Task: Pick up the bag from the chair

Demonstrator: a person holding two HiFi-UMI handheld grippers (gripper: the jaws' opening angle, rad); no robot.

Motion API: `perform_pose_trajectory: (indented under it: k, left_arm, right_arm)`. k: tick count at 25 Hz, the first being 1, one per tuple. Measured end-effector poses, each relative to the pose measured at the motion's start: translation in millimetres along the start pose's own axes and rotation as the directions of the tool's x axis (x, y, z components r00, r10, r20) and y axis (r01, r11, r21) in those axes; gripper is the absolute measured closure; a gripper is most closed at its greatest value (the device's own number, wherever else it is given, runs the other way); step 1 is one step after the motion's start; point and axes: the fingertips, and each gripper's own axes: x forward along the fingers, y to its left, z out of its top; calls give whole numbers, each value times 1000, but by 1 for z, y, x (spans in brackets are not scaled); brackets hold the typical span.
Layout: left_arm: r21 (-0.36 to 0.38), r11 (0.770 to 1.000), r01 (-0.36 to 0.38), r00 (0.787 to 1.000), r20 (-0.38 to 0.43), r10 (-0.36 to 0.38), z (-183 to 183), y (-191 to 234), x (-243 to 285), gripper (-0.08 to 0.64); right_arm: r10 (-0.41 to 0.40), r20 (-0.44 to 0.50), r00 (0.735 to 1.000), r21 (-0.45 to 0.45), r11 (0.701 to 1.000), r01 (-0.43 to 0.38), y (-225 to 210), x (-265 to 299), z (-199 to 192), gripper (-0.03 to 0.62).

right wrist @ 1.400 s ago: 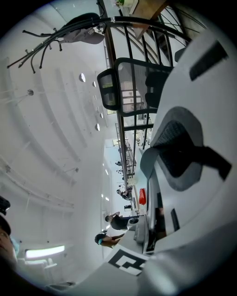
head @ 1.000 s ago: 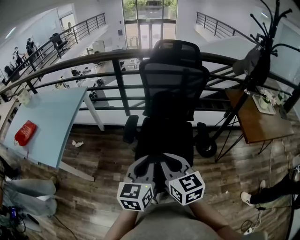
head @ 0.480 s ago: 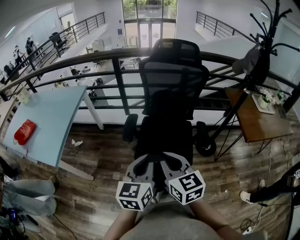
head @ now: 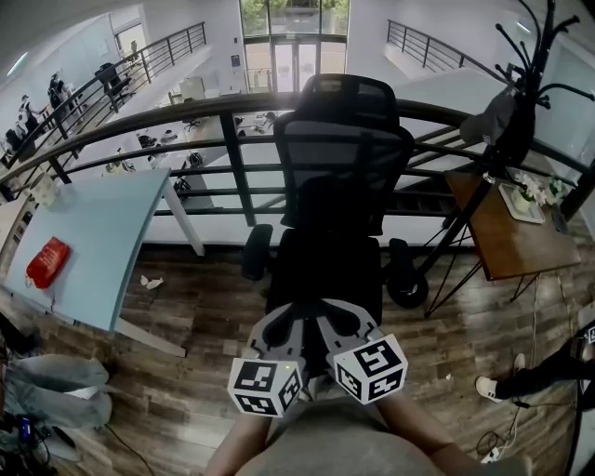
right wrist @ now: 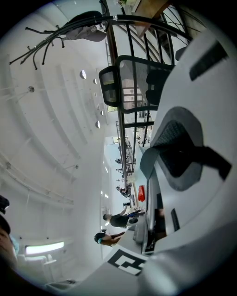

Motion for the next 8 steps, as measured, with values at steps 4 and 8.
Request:
perform_pose_trajectory:
  k: [4,8]
  left_arm:
    - [2,1000,1,1000,3,-1,1,1,1,555]
    - [0,1000,1,1000,7,-1,2,2,2,555]
  right_arm:
    - [2,1,1000,-2,1000,-2,-1,1,1,589]
    - [3,2,1000,-5,1000,-3,0,3,2,589]
